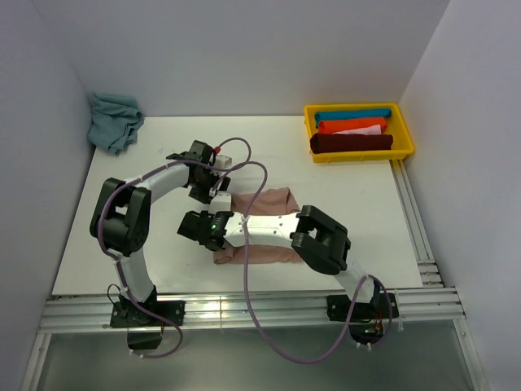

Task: Roll the t-shirts
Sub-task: Roll the tshirt

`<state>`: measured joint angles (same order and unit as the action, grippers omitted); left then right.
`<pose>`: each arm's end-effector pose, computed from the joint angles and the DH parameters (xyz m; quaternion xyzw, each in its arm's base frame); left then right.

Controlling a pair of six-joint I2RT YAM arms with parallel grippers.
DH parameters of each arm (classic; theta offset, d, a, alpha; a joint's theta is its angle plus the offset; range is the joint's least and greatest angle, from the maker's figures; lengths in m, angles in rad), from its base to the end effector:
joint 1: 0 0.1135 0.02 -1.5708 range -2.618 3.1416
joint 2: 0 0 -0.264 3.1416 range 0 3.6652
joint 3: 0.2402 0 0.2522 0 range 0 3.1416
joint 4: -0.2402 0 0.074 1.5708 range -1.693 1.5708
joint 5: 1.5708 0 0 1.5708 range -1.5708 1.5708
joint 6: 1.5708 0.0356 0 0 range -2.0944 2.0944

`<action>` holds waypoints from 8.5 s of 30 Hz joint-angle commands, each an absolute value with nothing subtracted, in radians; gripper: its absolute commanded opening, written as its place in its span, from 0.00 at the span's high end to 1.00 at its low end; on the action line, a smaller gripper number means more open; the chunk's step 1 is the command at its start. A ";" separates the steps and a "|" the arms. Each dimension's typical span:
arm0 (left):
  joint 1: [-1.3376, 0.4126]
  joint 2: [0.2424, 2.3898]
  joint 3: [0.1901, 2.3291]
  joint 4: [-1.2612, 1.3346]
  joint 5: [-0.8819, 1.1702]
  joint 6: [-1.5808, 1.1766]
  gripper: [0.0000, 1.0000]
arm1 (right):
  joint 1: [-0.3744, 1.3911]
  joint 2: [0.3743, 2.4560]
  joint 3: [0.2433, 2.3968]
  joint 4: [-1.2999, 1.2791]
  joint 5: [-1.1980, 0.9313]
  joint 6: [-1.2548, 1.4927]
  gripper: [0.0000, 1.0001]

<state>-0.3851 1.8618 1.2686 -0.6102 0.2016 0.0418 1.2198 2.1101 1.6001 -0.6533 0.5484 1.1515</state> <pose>0.3416 -0.1462 0.1776 0.2252 0.9521 -0.1285 0.1622 0.1687 0.4068 0.1770 0.0226 0.9440 0.0809 0.3189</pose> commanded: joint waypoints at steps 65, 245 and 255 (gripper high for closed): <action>-0.284 1.778 1.206 -0.543 0.434 0.080 0.30 | 1.006 1.816 0.566 0.865 0.049 1.595 0.86; -0.386 1.769 0.988 -0.123 0.214 -0.138 0.07 | 0.995 1.795 0.556 0.764 0.043 1.430 0.63; -0.446 1.835 1.042 -0.202 0.115 -0.124 0.08 | 1.058 1.668 0.822 0.036 0.299 1.284 0.47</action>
